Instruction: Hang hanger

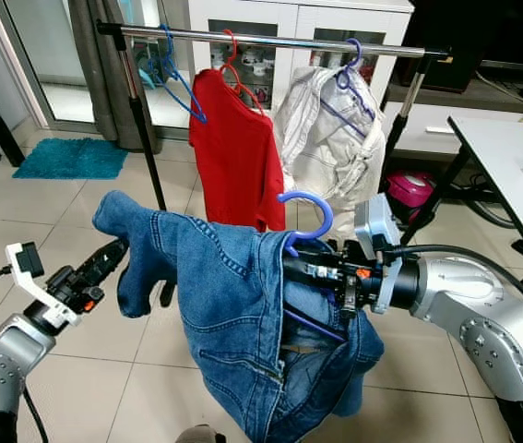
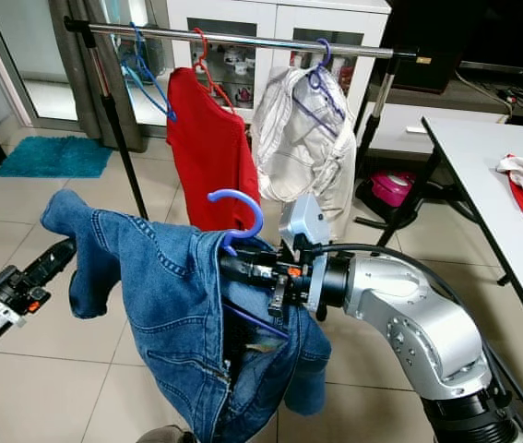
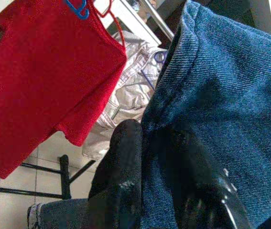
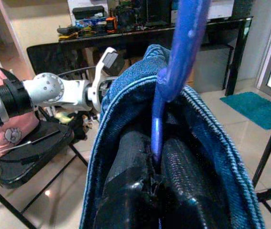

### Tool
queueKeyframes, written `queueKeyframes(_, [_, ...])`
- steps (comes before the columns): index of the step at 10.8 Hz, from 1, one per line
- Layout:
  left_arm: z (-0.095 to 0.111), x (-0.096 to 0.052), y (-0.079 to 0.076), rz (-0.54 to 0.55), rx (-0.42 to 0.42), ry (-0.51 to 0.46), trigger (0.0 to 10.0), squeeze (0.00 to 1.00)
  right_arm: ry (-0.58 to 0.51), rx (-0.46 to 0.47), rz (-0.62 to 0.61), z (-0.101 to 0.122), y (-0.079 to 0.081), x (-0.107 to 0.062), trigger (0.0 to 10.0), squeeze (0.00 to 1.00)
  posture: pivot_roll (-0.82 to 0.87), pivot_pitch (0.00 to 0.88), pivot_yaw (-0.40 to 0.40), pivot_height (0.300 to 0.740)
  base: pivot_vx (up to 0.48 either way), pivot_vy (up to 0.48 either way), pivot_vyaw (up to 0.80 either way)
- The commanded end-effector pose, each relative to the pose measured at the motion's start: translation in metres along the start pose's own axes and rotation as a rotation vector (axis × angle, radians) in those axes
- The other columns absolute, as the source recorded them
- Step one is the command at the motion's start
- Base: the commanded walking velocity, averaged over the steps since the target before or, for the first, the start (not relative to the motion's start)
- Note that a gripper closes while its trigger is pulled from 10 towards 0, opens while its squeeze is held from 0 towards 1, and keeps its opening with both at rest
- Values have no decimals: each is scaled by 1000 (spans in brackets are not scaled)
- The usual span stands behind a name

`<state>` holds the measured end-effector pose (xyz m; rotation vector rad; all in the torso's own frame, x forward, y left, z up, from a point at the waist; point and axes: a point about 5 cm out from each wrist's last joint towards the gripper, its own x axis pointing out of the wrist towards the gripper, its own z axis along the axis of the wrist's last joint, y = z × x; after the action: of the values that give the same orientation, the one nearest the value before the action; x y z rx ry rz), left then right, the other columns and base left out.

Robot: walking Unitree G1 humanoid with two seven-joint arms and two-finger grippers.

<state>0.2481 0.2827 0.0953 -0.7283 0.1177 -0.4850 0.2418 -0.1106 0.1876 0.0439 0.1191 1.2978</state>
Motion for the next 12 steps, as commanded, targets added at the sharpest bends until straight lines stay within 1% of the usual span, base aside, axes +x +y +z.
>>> queueKeyframes(1, [1, 1, -3, -18, 14, 1, 0, 0, -17, -19, 8, 6, 2, -2, 10000, 0, -22, 0, 27, 740, 0, 0, 0])
queueKeyframes(4, [1, 2, -2, -5, 15, -28, 0, 0, -18, -27, 12, 5, 2, -1, 10000, 0, -19, 0, 25, 740, 0, 0, 0])
queueKeyframes(7, [2, 1, 2, 31, 16, -57, 0, 0, -25, -35, 15, 5, 2, 0, 10000, 0, -17, 0, 21, 740, 0, 0, 0])
queueKeyframes(8, [4, -1, 5, 76, 28, -97, 0, 0, -29, -37, 14, 6, 1, -1, 10000, 0, -18, 0, 14, 740, 0, 0, 0])
queueKeyframes(9, [11, -3, 11, 133, 51, -162, 0, 0, -29, -37, 13, 6, 1, -1, 10000, 0, -20, 0, 11, 740, 0, 0, 0])
queueKeyframes(10, [16, -4, 14, 163, 55, -206, 0, 0, -29, -37, 11, 6, 1, -1, 10000, 0, -21, 0, 9, 740, 0, 0, 0])
queueKeyframes(11, [24, -9, 19, 220, 70, -283, 0, 0, -30, -37, 8, 6, 1, -1, 10000, 0, -22, 0, 7, 740, 0, 0, 0])
queueKeyframes(12, [30, -12, 22, 265, 84, -338, 0, 0, -31, -36, 7, 7, 0, -1, 10000, 0, -21, 0, 5, 740, 0, 0, 0])
